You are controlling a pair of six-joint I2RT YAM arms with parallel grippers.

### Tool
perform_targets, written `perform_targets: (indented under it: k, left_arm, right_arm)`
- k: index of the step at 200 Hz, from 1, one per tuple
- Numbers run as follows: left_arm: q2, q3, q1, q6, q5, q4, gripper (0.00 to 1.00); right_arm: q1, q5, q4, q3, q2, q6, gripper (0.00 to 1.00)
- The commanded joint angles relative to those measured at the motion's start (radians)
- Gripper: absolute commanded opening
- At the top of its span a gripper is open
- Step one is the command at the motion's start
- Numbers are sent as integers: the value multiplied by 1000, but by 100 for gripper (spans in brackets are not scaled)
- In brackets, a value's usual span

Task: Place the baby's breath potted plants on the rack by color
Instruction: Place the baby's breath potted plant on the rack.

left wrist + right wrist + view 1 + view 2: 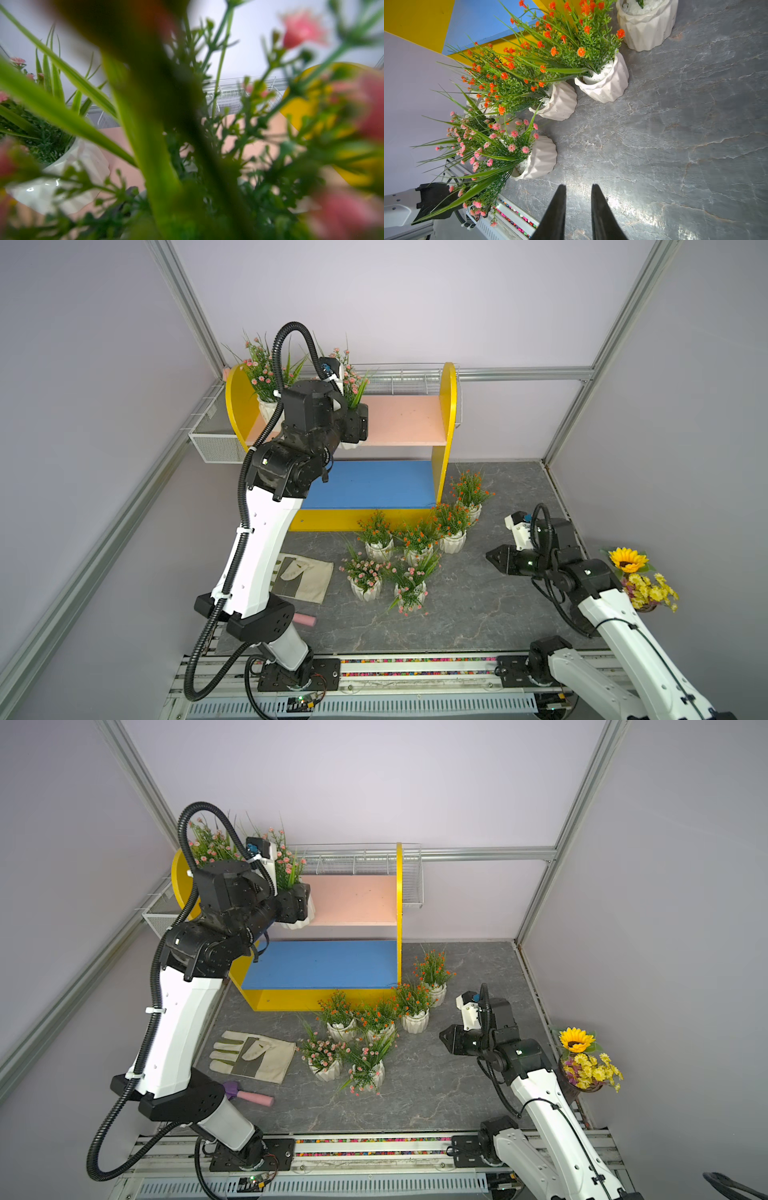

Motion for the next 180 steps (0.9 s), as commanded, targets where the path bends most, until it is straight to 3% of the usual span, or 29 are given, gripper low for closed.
perform_targets:
  k: [1,62,180]
  left_arm:
    - [46,101,47,-7,45,6,8]
    - [151,228,138,-26,41,40,8]
    - [227,239,160,4,15,44,8]
  right_arm:
    - [-4,-2,-39,10,-14,3,25]
    - [-4,35,-115,29,-73,-3,25]
    - [-5,34,-104,26,-70,8,25]
